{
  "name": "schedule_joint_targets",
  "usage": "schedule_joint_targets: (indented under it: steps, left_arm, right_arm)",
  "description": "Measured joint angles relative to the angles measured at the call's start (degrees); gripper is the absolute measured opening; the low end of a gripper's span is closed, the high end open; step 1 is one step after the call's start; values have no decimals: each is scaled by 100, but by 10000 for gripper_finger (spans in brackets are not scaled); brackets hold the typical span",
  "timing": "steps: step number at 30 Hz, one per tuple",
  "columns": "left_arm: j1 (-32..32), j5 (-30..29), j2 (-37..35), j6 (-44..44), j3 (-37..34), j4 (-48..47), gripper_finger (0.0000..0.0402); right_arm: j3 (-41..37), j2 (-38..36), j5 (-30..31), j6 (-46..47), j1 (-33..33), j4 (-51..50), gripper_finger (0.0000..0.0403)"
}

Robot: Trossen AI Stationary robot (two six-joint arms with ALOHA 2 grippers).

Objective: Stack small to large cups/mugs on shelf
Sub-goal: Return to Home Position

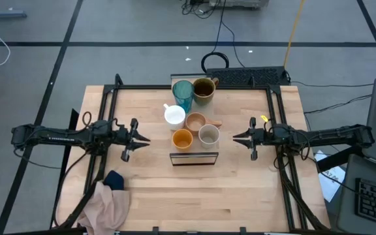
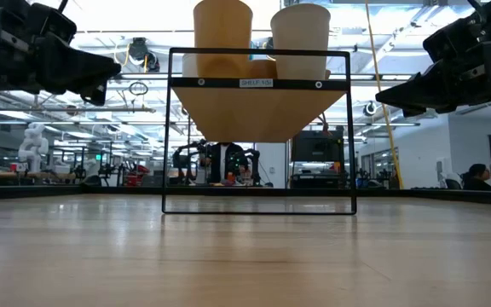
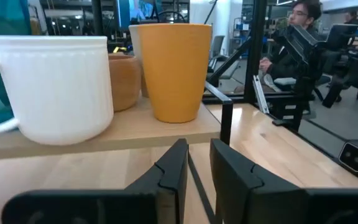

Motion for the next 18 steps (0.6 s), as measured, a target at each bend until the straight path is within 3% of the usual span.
schedule_joint_targets:
  steps: [12,18]
  left_arm:
    - [2,-7,-15,-16,0,-44,72]
    - [-19,-9,-683,-16,2,-163,72]
  right_arm:
    - [0,-107,2,0,7,-82,50]
    - [0,-723,2,0,11,-86,50]
